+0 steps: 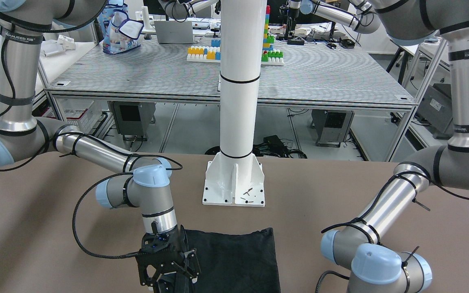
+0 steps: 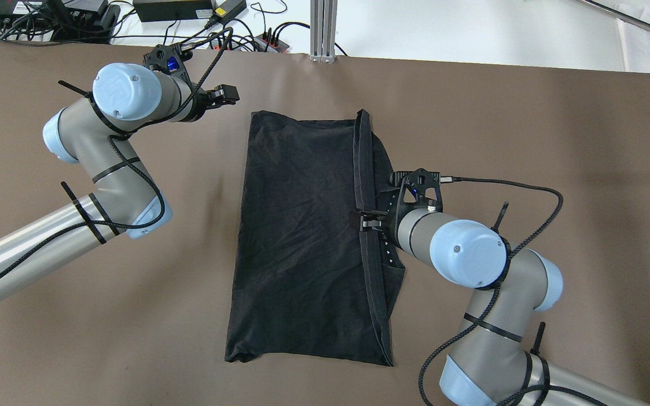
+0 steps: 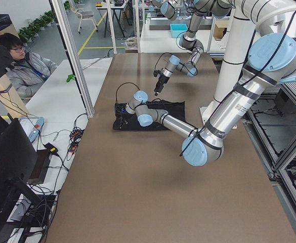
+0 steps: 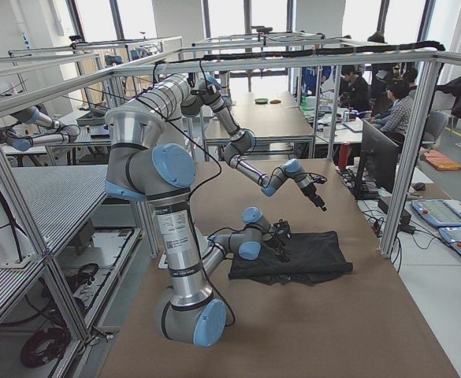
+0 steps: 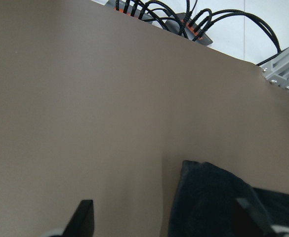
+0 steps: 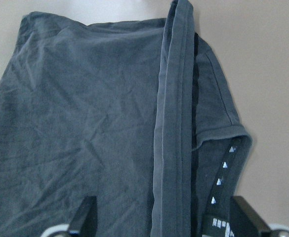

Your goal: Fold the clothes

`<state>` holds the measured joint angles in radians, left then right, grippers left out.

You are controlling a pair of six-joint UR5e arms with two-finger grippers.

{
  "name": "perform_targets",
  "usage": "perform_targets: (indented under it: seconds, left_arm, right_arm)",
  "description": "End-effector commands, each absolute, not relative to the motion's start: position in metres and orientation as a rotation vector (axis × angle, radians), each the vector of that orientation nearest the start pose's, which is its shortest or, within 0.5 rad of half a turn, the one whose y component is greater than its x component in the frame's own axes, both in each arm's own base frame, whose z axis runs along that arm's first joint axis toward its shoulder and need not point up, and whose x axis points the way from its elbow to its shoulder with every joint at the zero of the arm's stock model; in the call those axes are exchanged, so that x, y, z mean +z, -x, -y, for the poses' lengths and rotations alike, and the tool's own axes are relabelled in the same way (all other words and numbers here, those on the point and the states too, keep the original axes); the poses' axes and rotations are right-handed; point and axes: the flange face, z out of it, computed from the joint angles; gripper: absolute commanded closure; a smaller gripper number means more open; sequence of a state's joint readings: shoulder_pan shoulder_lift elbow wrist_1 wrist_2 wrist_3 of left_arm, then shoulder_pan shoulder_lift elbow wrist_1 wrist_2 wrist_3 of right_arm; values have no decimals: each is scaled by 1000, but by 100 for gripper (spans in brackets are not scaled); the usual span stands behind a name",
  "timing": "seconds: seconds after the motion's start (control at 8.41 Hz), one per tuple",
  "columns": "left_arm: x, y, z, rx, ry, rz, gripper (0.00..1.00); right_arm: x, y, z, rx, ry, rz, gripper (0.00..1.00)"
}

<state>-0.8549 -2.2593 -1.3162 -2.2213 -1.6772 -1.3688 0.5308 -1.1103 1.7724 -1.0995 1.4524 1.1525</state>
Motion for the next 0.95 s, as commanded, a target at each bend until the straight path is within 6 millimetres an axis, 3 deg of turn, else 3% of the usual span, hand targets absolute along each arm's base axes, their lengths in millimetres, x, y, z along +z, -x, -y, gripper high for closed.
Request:
perform_targets:
  seconds: [0.0,0.12,0.24,0.36,0.83]
  left_arm:
    - [274,-398,644,-526,-466,-1041,0]
    - [283,-396,643,-534,-465,-1028,0]
    - [300,-389,644,-543,-462,-1008,0]
    - [302,-383,646,-549,-469,-1013,0]
    - [304,-378,649,-555,-471,-1009,0]
  right_arm:
    - [250,514,508,133,-688,820,6]
    - [251,538,533,119,-681,770,6]
    - [242,549,550,113,-685,750,6]
    - [239,560,566,109,-683,721,6]
    - [257,563,569,70,-667,687,6]
